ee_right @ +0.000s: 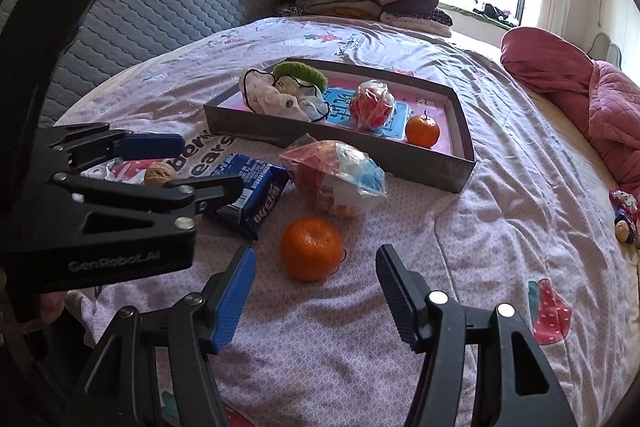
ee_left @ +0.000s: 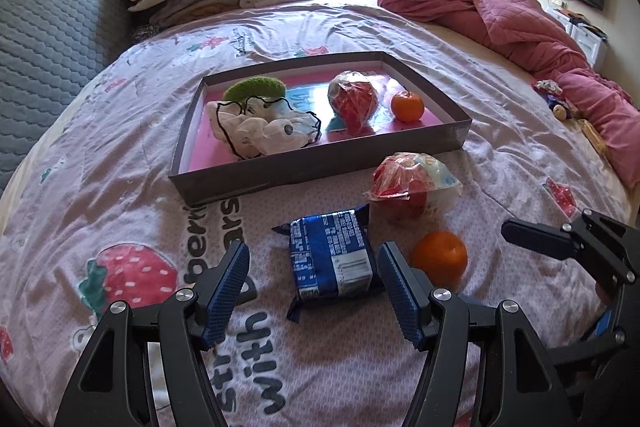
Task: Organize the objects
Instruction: 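Close the left tool on the blue snack packet while the right tool grasps an orange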
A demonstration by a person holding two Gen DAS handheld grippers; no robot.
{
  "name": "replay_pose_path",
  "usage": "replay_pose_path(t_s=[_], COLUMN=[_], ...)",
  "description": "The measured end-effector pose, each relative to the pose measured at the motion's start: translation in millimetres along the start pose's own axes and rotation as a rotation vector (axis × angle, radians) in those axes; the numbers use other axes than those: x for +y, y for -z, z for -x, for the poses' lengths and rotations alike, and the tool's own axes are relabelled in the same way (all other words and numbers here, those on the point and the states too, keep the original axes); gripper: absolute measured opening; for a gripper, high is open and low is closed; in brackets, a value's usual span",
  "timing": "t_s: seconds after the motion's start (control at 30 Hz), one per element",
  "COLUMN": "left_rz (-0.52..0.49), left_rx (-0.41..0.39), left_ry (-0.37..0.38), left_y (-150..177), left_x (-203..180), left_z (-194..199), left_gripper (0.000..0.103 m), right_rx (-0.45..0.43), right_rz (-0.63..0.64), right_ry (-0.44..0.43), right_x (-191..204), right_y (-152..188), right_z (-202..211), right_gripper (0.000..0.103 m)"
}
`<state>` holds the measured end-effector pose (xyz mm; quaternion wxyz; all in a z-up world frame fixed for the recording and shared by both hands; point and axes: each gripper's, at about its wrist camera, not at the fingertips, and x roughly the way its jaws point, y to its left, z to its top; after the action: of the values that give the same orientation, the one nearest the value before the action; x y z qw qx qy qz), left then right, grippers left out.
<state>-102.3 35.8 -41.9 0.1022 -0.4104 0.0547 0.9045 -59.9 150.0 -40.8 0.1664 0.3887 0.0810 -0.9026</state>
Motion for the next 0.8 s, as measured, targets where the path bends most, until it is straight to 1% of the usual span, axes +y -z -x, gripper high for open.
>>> replay_pose_path(t_s=[0.27, 0.5, 0.7, 0.8], left_rz=[-0.006, 0.004, 0.016, 0.017], left_rx=[0.026, 0.038, 0.070, 0.072], left_ry=[-0.006, 0.014, 0.016, 0.024], left_y=[-2, -4, -5, -4], left_x=[0, 0, 0, 0], left_z=[-19, -29, -43, -47], left_gripper=[0.069, 0.069, 0.069, 0.069], right_rx=[0.008, 0.013, 0.011, 0.014], right_rz=[-0.005, -0.010, -0.007, -0.009], right_ry=[0.000, 0.009, 0.017, 0.019], right_x=[-1, -3, -4, -5], right_y=[1, 1, 0, 0], right_z=[-8, -17, -23, -27], right_gripper=[0.062, 0.062, 0.062, 0.062])
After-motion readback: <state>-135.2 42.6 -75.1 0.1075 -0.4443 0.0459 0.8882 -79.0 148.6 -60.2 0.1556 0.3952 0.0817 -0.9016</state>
